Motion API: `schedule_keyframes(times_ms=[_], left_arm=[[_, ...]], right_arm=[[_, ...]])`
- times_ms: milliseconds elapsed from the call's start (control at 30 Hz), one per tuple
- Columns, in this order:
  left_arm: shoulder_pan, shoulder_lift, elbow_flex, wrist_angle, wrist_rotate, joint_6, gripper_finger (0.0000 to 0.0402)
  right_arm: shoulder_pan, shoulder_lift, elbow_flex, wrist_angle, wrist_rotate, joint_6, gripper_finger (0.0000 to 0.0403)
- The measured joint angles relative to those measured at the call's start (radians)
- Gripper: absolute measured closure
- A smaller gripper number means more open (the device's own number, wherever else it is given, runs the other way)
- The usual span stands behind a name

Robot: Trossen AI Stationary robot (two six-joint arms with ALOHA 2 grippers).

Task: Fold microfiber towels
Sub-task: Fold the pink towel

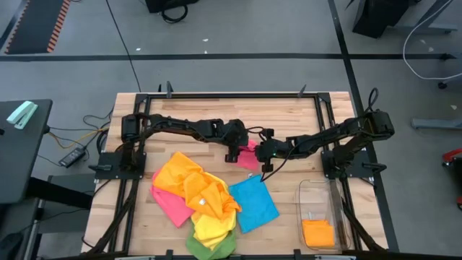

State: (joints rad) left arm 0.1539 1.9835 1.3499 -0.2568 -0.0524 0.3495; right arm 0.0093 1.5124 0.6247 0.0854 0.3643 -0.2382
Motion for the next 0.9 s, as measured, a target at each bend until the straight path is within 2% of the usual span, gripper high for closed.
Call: schedule_keyframes(times_ms=[467,900], left_arm=[[0.010,0.006,0.001,-0.076,-0.118,0.060,0.0206],[0.030,0.006,0.001,-0.083,-0.120,0.054,0.0228]], right_arm=[[-0.004,0.000,0.000,0.004,-0.025,-0.015,0.0388],[0.001,0.000,0.000,-0.001,-0.054,-0.038,0.0388]])
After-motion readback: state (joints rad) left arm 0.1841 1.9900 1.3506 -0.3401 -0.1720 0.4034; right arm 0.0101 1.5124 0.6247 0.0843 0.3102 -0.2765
